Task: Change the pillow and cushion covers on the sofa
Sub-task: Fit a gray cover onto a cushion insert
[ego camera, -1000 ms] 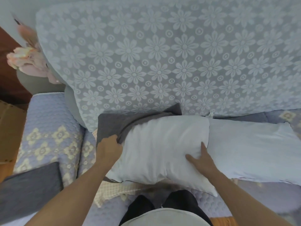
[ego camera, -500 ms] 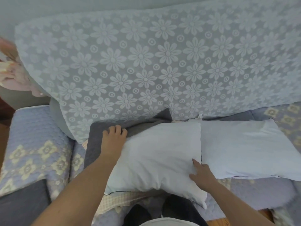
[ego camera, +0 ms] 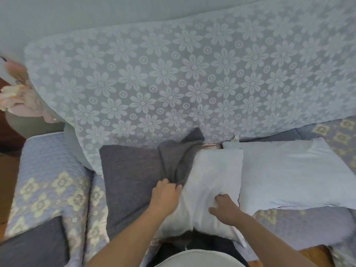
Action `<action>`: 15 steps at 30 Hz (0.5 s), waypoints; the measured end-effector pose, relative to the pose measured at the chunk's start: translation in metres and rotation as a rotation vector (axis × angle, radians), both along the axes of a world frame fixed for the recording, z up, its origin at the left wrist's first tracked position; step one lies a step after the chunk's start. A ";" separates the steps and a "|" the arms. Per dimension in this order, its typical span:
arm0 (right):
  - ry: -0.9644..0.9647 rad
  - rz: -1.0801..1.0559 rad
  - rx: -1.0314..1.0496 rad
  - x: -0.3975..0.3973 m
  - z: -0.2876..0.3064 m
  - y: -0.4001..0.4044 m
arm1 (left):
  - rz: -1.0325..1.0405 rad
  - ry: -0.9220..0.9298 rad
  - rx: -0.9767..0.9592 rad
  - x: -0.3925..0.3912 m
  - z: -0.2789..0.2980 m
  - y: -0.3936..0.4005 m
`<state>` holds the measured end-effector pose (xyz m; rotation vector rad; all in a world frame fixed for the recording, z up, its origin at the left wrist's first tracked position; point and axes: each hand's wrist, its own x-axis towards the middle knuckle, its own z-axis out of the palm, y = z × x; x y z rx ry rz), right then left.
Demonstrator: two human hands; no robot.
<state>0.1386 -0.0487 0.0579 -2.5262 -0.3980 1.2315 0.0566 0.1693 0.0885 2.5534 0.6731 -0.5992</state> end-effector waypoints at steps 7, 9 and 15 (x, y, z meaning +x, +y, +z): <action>-0.223 -0.294 0.357 -0.007 0.044 0.073 | 0.338 -0.313 -0.401 -0.040 0.025 0.032; 0.053 -0.516 0.459 -0.012 0.053 0.115 | 0.186 -0.247 -0.421 -0.049 0.030 0.023; 0.658 -1.084 0.527 -0.033 0.055 0.134 | 0.023 0.008 -0.362 -0.089 0.006 0.011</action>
